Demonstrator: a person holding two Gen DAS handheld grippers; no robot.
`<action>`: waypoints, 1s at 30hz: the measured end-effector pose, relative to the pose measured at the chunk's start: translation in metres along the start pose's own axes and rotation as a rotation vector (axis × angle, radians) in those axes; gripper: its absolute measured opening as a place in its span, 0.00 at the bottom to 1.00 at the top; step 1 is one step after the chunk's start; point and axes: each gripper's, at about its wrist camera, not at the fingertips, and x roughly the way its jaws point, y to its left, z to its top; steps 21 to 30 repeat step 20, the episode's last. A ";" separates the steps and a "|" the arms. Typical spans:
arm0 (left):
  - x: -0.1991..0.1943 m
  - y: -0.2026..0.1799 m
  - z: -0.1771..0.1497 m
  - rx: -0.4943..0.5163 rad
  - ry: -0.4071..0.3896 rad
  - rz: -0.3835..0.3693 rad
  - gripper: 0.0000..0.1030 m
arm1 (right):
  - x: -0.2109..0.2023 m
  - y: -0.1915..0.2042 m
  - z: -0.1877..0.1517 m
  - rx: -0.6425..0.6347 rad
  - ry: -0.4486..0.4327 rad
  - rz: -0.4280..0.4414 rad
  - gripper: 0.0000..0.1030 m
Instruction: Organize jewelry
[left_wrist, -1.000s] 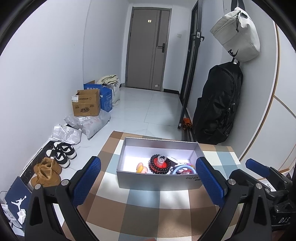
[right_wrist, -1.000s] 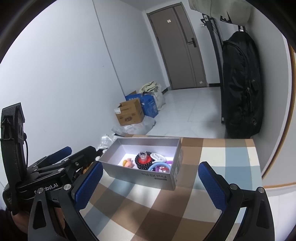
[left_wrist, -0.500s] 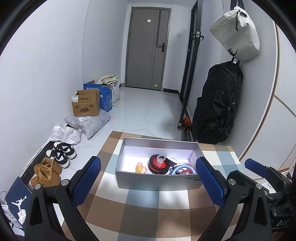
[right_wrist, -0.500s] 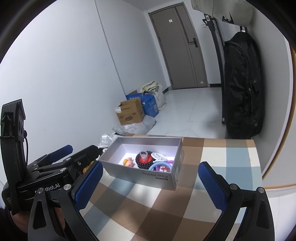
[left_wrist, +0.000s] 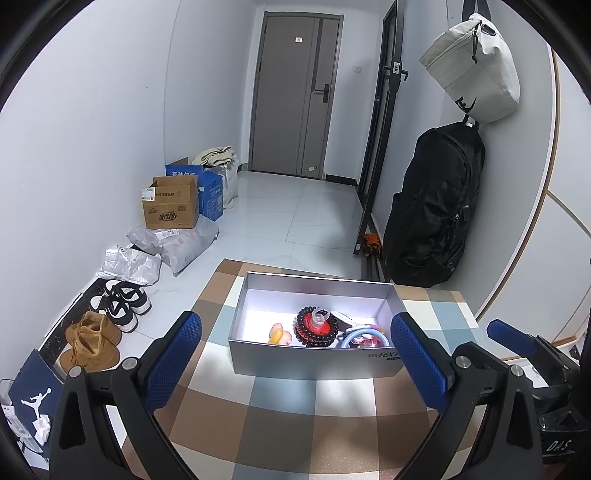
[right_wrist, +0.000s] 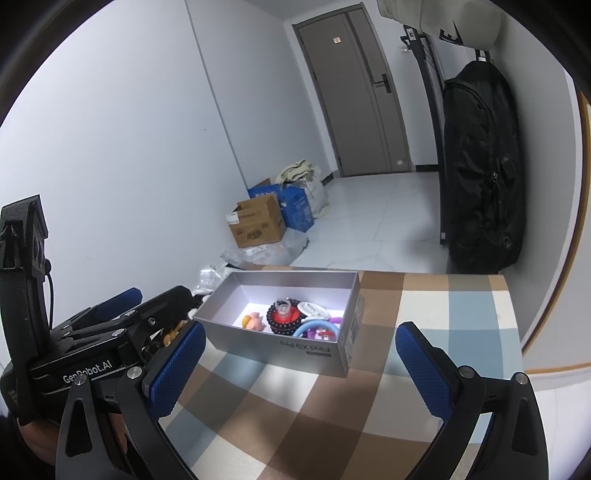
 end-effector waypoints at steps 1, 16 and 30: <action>0.000 0.000 0.000 0.000 -0.001 -0.001 0.97 | 0.000 0.000 0.000 -0.001 0.000 0.000 1.00; -0.001 0.000 0.001 -0.011 -0.002 -0.006 0.97 | 0.002 -0.002 -0.001 -0.001 0.007 -0.002 1.00; -0.004 -0.002 0.002 0.007 -0.018 0.007 0.97 | 0.002 -0.002 -0.001 0.000 0.007 -0.002 1.00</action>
